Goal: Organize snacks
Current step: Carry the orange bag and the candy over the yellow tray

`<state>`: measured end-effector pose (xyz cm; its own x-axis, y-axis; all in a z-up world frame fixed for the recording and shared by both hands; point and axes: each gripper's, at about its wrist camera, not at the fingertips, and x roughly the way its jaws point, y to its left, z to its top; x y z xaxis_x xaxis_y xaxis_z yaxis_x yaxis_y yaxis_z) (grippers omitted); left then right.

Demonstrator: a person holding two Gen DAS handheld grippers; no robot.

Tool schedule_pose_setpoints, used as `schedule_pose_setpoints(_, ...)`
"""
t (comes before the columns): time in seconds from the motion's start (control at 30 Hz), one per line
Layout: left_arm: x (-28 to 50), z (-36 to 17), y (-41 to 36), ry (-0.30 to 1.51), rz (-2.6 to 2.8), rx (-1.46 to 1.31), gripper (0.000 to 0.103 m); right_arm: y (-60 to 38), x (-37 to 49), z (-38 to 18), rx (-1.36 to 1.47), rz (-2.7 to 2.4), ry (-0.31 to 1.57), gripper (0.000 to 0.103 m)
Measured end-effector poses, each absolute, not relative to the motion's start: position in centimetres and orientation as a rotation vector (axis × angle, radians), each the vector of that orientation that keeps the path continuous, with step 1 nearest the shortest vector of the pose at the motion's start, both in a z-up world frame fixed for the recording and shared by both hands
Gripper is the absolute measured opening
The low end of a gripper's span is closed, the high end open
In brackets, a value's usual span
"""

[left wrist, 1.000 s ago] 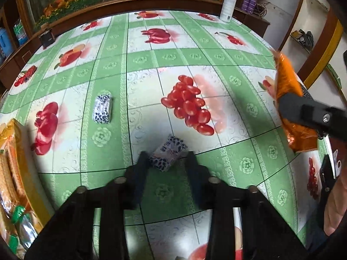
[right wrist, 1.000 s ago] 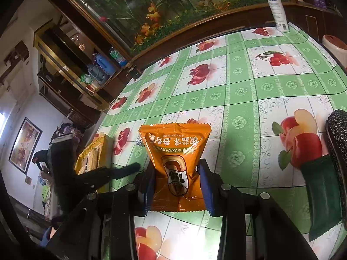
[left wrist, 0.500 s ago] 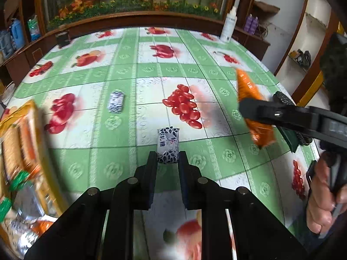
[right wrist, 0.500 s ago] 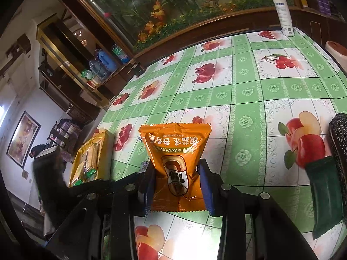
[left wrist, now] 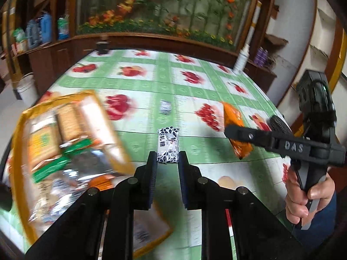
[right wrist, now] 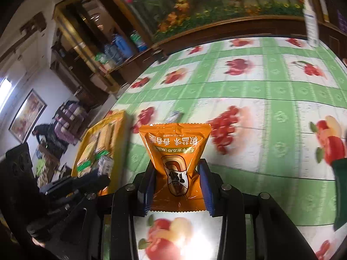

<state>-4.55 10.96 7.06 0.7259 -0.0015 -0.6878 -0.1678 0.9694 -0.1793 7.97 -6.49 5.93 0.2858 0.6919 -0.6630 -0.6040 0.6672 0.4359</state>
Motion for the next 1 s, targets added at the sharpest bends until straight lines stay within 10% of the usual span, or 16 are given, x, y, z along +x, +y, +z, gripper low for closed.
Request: schedule_pose_setpoints(1.0,-11.9,3.9,20.3,0.723,0.362,-0.318,0.017,10.0,-0.5,6.0,-0.037,1.099,0.937,0.038)
